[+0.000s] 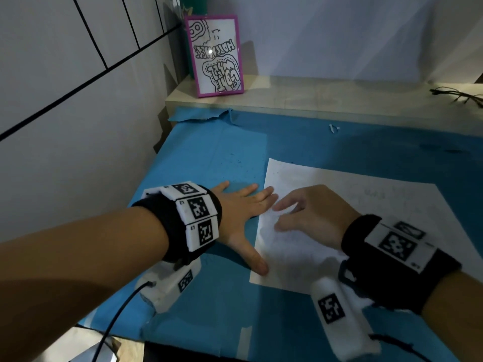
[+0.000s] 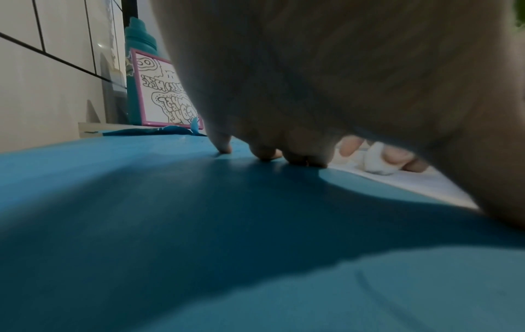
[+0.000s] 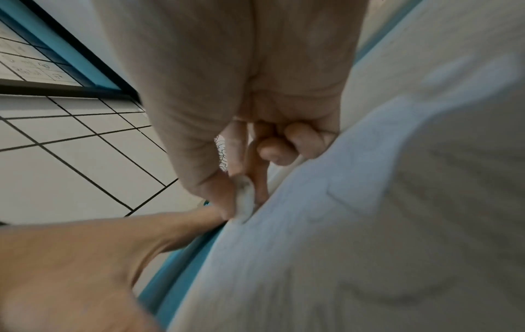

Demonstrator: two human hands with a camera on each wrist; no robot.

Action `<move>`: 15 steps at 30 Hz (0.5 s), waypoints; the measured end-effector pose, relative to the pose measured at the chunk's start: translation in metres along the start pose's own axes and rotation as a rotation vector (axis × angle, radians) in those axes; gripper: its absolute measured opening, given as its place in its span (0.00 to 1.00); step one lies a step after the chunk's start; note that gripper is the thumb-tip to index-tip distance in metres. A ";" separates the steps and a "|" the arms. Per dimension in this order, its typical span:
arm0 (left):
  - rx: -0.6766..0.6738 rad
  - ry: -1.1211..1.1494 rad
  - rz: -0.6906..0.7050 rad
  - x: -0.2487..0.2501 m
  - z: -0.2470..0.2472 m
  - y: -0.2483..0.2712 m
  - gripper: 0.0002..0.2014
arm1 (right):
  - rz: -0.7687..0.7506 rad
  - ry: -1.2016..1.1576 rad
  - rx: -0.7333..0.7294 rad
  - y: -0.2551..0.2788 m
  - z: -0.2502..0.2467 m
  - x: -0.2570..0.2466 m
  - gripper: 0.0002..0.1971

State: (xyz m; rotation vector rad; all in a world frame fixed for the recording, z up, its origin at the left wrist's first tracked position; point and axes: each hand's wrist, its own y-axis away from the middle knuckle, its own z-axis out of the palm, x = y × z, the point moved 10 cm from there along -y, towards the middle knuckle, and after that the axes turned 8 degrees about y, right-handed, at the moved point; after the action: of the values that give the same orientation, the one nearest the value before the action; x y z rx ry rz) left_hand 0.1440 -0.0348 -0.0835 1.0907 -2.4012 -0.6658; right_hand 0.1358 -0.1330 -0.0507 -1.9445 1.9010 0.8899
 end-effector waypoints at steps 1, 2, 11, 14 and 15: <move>-0.002 0.000 -0.003 0.000 0.000 0.000 0.63 | 0.001 -0.004 0.012 0.001 0.002 0.001 0.06; -0.003 0.000 -0.006 -0.001 0.000 -0.001 0.63 | -0.015 -0.019 0.000 0.004 0.007 -0.002 0.06; -0.010 -0.006 -0.009 -0.002 0.000 -0.001 0.64 | -0.059 -0.039 -0.057 0.007 0.012 -0.009 0.09; -0.011 0.001 -0.007 -0.002 0.001 -0.001 0.64 | -0.044 -0.008 -0.078 0.006 0.009 -0.004 0.07; -0.012 0.002 -0.007 -0.002 0.001 -0.001 0.64 | -0.020 0.017 -0.017 0.003 0.000 0.001 0.05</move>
State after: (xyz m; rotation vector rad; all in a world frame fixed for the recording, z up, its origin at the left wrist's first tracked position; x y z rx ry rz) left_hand 0.1451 -0.0337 -0.0849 1.0951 -2.3892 -0.6805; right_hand 0.1328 -0.1336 -0.0504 -1.9832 1.8864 0.8901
